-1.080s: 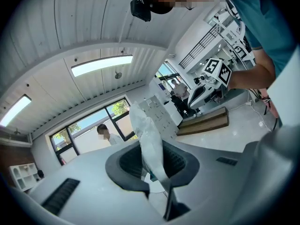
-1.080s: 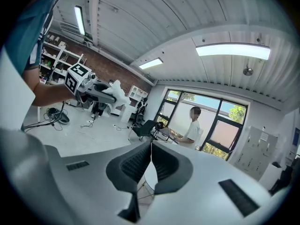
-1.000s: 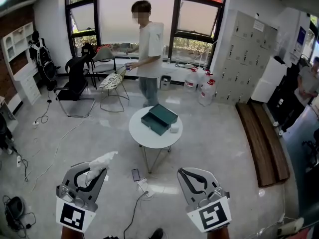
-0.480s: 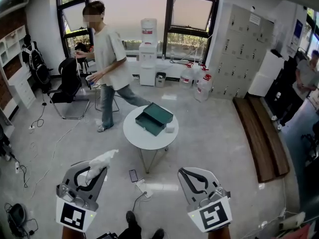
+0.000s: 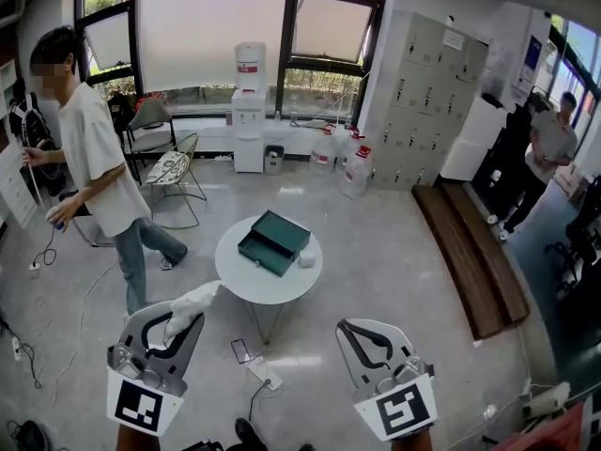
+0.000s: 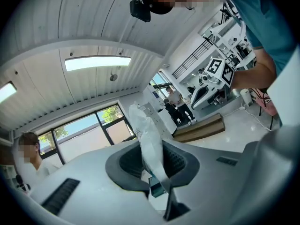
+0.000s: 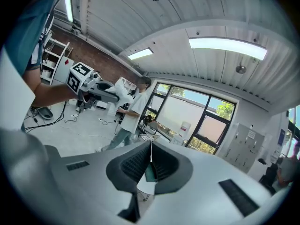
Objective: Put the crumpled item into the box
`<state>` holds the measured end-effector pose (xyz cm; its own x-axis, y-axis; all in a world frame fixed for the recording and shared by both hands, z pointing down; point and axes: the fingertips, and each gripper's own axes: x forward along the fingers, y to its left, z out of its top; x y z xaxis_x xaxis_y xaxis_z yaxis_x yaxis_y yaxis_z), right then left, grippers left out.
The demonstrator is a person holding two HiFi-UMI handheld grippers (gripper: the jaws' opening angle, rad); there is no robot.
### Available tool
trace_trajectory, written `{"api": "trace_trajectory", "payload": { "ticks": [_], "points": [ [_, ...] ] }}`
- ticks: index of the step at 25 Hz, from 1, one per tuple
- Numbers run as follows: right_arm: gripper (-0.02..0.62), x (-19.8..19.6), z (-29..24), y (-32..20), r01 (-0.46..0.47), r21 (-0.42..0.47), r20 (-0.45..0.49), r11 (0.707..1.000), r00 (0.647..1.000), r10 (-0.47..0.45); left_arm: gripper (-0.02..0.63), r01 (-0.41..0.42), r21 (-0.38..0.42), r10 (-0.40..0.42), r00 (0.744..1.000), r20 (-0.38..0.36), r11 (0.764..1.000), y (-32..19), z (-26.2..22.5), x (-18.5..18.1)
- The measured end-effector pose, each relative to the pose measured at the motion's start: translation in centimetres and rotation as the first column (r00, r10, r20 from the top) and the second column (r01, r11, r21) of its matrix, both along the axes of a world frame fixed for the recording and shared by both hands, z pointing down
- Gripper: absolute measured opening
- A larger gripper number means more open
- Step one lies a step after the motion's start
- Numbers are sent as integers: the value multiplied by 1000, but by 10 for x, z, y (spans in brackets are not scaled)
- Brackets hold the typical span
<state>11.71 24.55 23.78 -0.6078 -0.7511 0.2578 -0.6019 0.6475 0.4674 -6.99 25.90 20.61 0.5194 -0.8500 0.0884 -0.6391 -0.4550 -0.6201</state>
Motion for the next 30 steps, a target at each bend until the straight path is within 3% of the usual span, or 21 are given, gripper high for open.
{"api": "trace_trajectory", "payload": {
  "ticks": [16, 24, 30],
  "points": [
    [38, -124, -1, -94, -29, -2, -32, 1000, 999, 29, 75, -39, -5, 38, 998, -39, 999, -98, 6, -119],
    [38, -138, 7, -150, 11, -9, -37, 1000, 999, -11, 75, -7, -24, 7, 999, -32, 1000, -145, 16, -131],
    [38, -132, 17, -214, 91, -22, -26, 996, 995, -91, 75, 84, -31, -84, 996, -15, 996, -193, 20, -126]
  ]
}}
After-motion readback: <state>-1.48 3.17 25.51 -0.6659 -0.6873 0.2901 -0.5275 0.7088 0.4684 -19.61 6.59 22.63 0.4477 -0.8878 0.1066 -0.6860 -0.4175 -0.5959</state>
